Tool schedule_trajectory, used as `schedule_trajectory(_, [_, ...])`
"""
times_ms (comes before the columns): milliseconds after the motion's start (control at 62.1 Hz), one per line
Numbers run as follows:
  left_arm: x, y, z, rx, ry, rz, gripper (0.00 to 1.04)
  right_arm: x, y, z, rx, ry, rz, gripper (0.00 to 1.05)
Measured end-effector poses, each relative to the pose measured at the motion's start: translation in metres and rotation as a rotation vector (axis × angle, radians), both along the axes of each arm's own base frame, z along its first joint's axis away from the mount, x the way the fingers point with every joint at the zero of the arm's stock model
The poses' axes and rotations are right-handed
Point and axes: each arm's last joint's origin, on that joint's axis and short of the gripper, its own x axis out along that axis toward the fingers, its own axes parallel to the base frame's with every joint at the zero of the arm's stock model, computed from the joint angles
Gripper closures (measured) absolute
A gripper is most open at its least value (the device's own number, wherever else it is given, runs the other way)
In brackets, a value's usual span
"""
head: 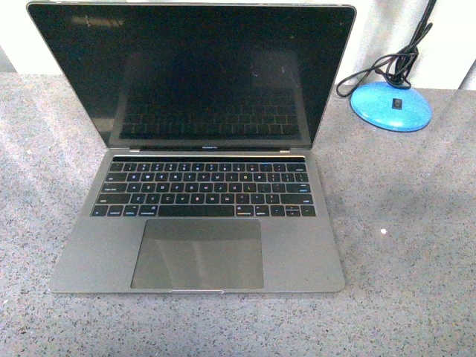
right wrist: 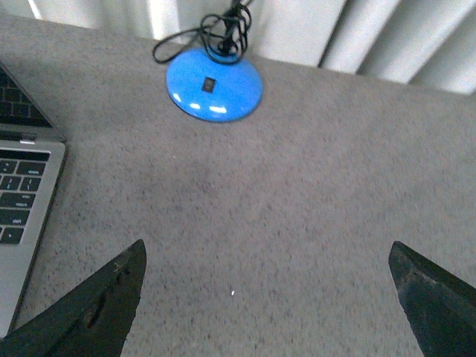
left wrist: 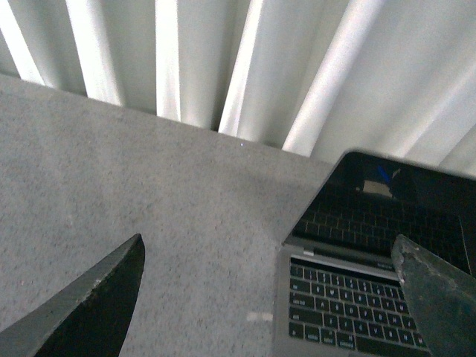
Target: Close laptop
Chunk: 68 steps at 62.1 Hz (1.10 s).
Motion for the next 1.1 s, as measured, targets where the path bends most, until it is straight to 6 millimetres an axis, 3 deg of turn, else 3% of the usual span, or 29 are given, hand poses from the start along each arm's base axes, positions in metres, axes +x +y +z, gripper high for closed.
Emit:
schedule_trajectory(145, [0.044, -0.004, 0.014, 0.019, -0.022, -0.097, 0.07, 0.049, 0.02, 0.01, -0.082, -0.008, 0.104, 0.1])
schedule_trajectory(322, [0.085, -0.02, 0.024, 0.063, -0.08, -0.217, 0.07, 0.094, 0.049, 0.023, -0.142, -0.065, 0.21, 0.1])
schedule_trajectory(564, [0.124, -0.036, 0.028, 0.109, -0.087, -0.262, 0.08, 0.133, 0.079, 0.043, -0.146, -0.107, 0.26, 0.13])
schedule_trajectory(1047, [0.181, -0.041, 0.013, 0.047, 0.034, -0.251, 0.96, 0.192, 0.126, 0.063, -0.008, -0.148, 0.305, 1.02])
schedule_trajectory(1096, [0.183, -0.041, 0.016, 0.041, 0.044, -0.247, 1.01, 0.195, 0.129, 0.061, -0.001, -0.145, 0.301, 1.04])
